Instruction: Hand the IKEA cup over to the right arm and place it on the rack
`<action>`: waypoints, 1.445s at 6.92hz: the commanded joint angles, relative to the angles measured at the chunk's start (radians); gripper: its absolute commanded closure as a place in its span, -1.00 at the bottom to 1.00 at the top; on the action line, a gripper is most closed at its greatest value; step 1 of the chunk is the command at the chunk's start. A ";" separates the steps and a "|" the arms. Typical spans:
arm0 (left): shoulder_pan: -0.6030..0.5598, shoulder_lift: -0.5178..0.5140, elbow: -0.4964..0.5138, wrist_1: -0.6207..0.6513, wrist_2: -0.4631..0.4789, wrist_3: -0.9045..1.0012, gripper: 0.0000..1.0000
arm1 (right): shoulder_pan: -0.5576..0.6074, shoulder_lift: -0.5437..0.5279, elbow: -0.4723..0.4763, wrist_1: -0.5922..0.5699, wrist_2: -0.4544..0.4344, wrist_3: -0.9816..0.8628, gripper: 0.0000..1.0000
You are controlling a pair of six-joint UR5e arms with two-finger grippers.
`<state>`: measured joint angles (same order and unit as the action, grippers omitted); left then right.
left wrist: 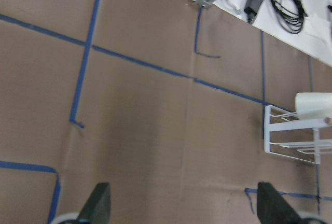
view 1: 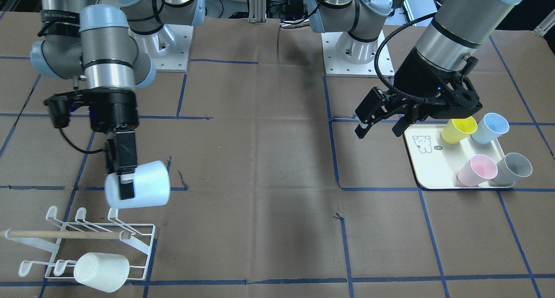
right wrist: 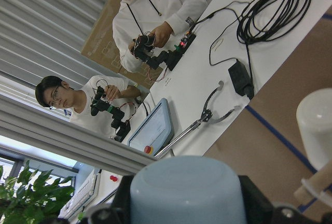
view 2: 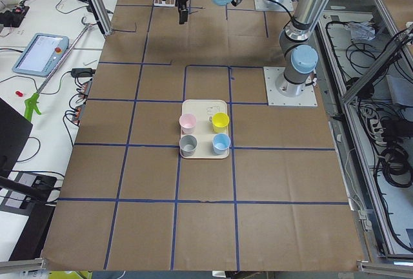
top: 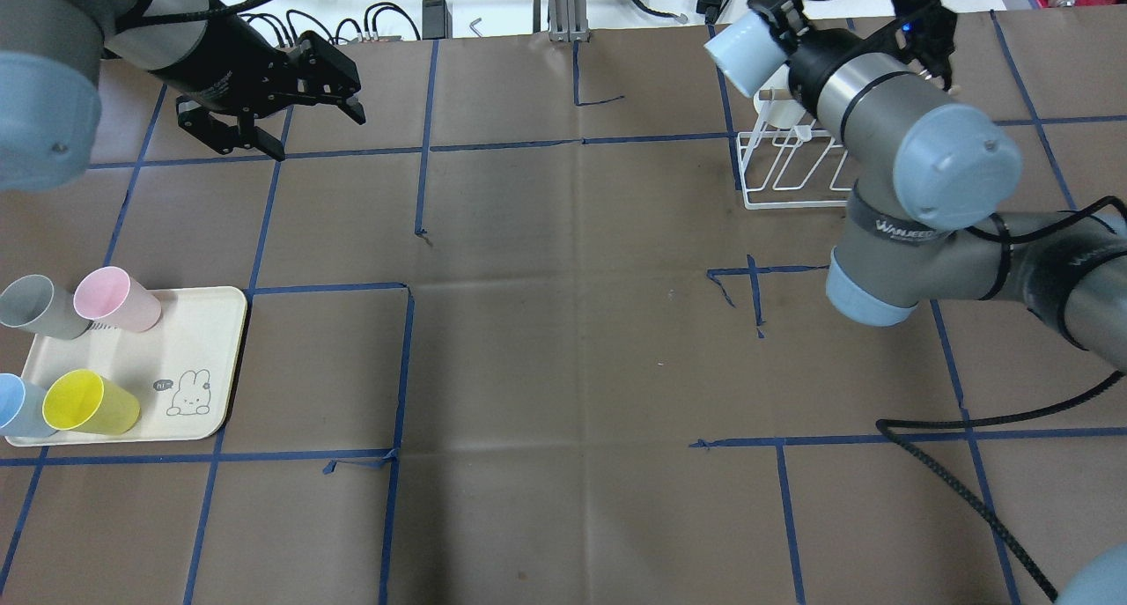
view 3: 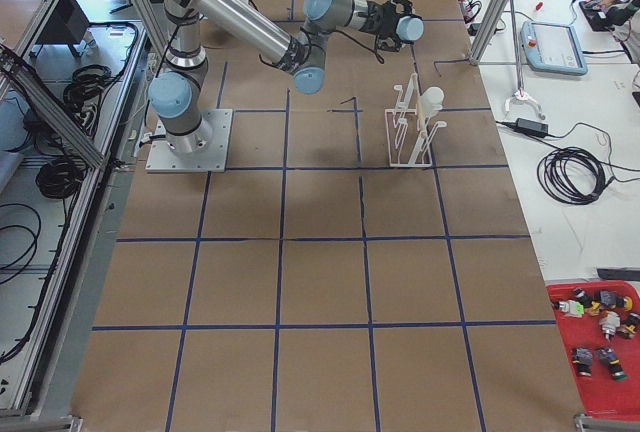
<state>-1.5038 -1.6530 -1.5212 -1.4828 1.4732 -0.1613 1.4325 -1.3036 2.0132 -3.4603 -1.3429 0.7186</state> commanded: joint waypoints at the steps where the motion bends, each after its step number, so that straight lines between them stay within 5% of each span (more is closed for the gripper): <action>1: -0.053 -0.001 0.052 -0.158 0.157 0.078 -0.99 | -0.101 0.053 -0.094 -0.003 -0.036 -0.431 0.83; 3: -0.041 0.070 -0.025 -0.148 0.141 0.101 -0.99 | -0.165 0.165 -0.195 -0.022 -0.120 -0.716 0.83; 6: 0.005 0.133 -0.096 -0.125 0.085 0.154 -0.99 | -0.187 0.314 -0.325 -0.085 -0.108 -0.712 0.83; 10: -0.001 0.110 -0.076 -0.102 0.068 0.095 -0.99 | -0.115 0.371 -0.283 -0.184 -0.124 -0.703 0.83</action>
<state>-1.5021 -1.5411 -1.6025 -1.5870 1.5423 -0.0555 1.3096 -0.9381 1.7091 -3.6361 -1.4662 0.0149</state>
